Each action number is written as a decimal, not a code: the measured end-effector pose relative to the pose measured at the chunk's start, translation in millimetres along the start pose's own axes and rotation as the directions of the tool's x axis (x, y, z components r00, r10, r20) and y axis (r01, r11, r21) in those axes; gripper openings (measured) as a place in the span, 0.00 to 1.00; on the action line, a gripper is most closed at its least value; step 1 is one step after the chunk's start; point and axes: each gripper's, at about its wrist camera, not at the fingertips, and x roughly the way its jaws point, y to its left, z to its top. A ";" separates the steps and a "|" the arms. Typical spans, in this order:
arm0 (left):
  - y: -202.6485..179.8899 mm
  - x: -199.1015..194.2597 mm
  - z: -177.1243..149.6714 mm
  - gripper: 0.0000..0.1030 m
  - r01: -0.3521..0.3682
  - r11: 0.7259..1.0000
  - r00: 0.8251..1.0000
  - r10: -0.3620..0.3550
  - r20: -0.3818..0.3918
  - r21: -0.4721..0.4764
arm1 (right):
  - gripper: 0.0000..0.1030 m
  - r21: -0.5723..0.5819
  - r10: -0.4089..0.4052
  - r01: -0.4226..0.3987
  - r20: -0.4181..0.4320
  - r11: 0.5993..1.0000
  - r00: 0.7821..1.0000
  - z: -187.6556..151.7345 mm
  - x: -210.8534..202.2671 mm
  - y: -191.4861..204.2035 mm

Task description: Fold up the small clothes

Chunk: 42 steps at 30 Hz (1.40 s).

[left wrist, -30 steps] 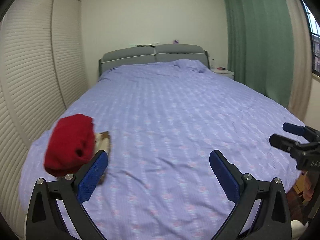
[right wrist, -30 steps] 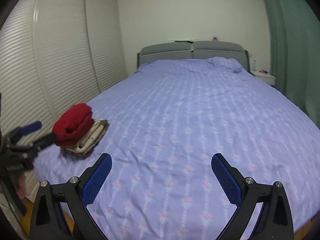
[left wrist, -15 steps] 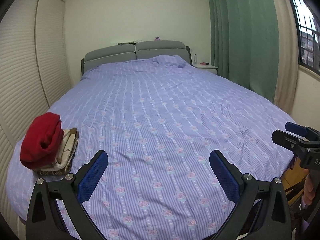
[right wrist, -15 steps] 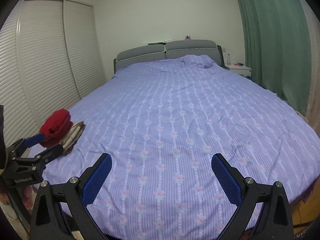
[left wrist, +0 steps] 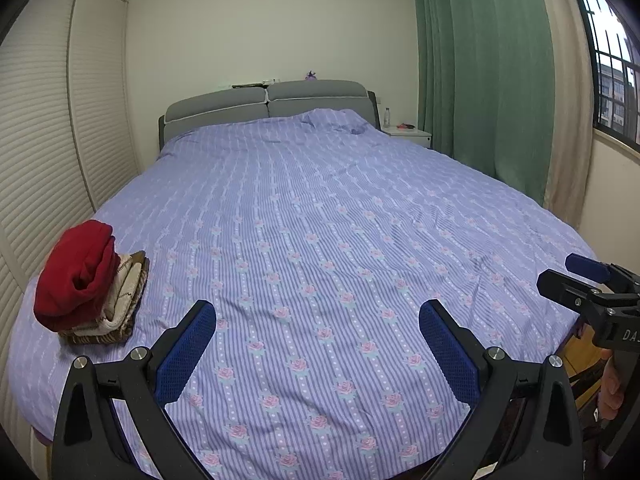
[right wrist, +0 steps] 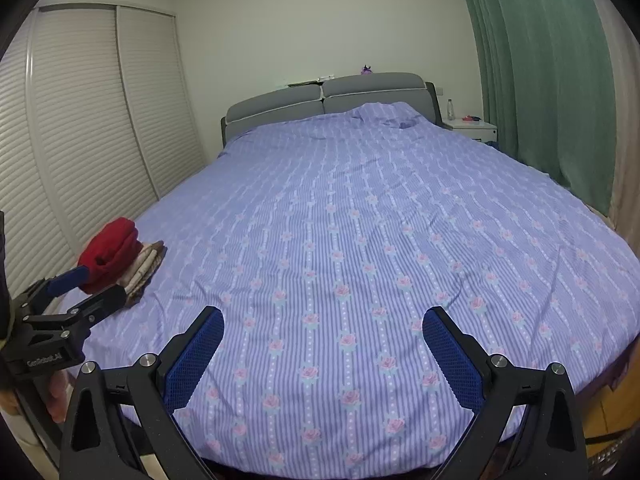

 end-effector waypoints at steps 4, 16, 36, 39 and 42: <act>-0.6 0.0 -0.8 1.00 0.005 1.000 1.000 -0.005 0.004 -0.003 | 0.97 -0.005 -0.001 0.001 0.003 1.000 1.000 -2.3 0.5 0.8; 4.8 -1.9 -6.2 1.00 0.030 0.999 1.000 -0.030 0.006 -0.030 | 0.97 -0.014 -0.009 0.009 -0.003 1.000 1.000 -5.5 -0.6 5.0; 0.3 -7.4 -7.6 1.00 0.040 0.999 0.999 -0.040 0.003 -0.018 | 0.97 -0.019 -0.003 0.003 -0.007 1.000 1.000 -9.5 0.4 5.0; -0.4 -8.1 -8.1 1.00 0.048 0.999 0.999 -0.048 0.006 -0.019 | 0.97 -0.019 -0.002 0.002 -0.007 1.000 1.000 -9.5 0.4 5.1; -2.7 -8.6 -8.6 1.00 0.052 0.999 0.999 -0.052 0.010 -0.009 | 0.97 -0.018 0.000 0.000 -0.013 1.000 1.000 -9.8 1.4 4.3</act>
